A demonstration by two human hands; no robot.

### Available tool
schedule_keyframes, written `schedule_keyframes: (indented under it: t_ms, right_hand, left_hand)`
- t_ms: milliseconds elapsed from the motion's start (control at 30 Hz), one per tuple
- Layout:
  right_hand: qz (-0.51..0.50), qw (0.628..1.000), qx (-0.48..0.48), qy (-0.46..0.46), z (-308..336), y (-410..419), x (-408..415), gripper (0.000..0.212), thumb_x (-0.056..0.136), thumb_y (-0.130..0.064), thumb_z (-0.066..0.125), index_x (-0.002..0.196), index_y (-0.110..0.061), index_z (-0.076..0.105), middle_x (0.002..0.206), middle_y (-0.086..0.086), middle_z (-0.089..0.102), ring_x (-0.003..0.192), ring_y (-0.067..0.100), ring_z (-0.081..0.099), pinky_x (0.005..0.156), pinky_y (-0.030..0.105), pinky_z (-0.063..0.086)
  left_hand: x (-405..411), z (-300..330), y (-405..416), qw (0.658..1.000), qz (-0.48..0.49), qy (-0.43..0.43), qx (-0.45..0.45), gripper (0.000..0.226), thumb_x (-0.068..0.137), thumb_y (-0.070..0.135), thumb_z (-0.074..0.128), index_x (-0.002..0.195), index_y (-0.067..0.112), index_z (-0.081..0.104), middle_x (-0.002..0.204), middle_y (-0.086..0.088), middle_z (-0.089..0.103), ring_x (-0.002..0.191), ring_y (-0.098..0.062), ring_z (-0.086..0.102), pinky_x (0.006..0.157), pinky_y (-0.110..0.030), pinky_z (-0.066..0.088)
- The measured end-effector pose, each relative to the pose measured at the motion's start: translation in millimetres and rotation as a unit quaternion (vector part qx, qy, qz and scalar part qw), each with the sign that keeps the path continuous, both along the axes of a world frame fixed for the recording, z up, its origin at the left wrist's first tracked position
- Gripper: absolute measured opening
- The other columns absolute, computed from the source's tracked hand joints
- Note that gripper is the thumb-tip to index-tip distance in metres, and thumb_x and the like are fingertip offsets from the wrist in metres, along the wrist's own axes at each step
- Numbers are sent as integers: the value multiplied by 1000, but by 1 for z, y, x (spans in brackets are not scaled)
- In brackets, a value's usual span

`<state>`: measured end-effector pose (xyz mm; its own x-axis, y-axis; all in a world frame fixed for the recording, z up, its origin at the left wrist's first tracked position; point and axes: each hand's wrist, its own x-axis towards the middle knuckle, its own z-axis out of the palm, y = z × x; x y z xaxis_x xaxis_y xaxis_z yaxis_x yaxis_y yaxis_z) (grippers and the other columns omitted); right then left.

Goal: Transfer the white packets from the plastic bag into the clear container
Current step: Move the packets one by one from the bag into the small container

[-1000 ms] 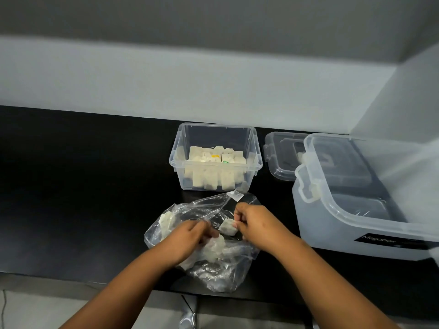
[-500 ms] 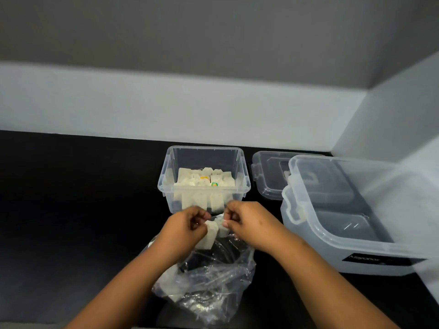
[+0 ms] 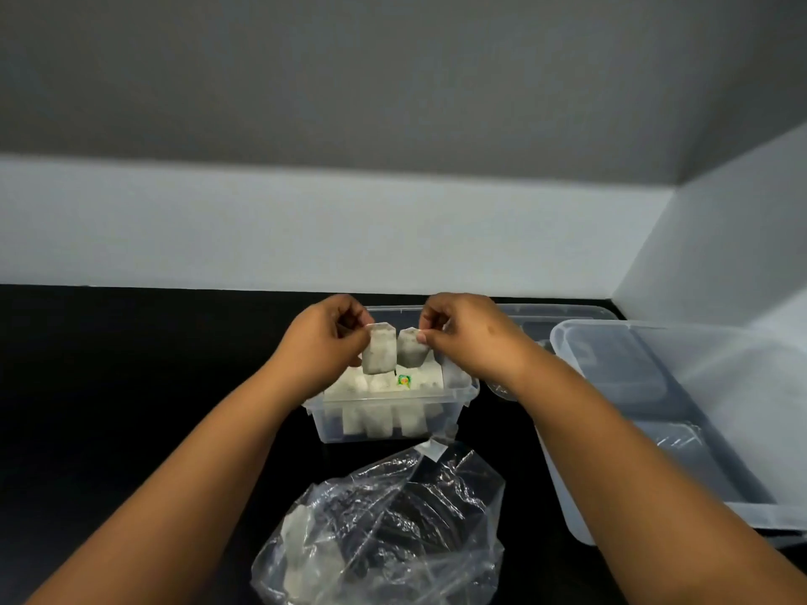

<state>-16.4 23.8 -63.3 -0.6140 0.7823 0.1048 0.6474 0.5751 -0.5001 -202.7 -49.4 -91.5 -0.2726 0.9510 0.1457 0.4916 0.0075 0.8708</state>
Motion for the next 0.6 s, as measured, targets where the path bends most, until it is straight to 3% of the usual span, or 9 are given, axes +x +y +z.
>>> schedule_keyframes:
  t_ms: [200,333,433,533,600]
  right_hand:
    - [16,986,-57,-155,-26,29,-28,4,88,-15,66,92,-13,68,86,-1,66,81,16,61,69,27,47]
    - [62,943,-94,-314,-43,38,-43,12,84,-5,64,92,-11,71,96,2,72,82,18,62,58,21,43]
    - [92,898,-77,-423,-53,44,-53,14,83,-3,60,90,-8,70,96,6,70,85,23,63,60,27,47]
    - [97,867,-56,-485,-60,44,-62,16,84,-2,58,77,-12,48,80,4,57,80,24,57,72,34,49]
    - [88,859,-58,-501,-63,45,-65,16,88,-2,57,85,-13,46,72,2,47,80,25,50,71,33,43]
  left_hand:
    - [-26,-17,19,998,-4,22,-52,29,87,0,53,106,17,65,98,-8,65,75,-23,67,59,-23,57]
    - [-28,-24,28,995,-23,45,-82,21,88,1,52,94,15,67,89,-7,68,68,-16,67,58,-22,56]
    - [-29,-29,37,993,-35,58,-102,17,89,3,52,92,14,65,84,-7,67,65,-16,69,66,-32,60]
    - [-29,-33,45,990,-50,59,-122,18,90,4,50,96,14,63,87,-7,65,68,-17,69,71,-39,60]
    - [-27,-34,50,987,-57,55,-140,18,91,4,49,98,17,61,91,-7,63,73,-19,69,71,-37,60]
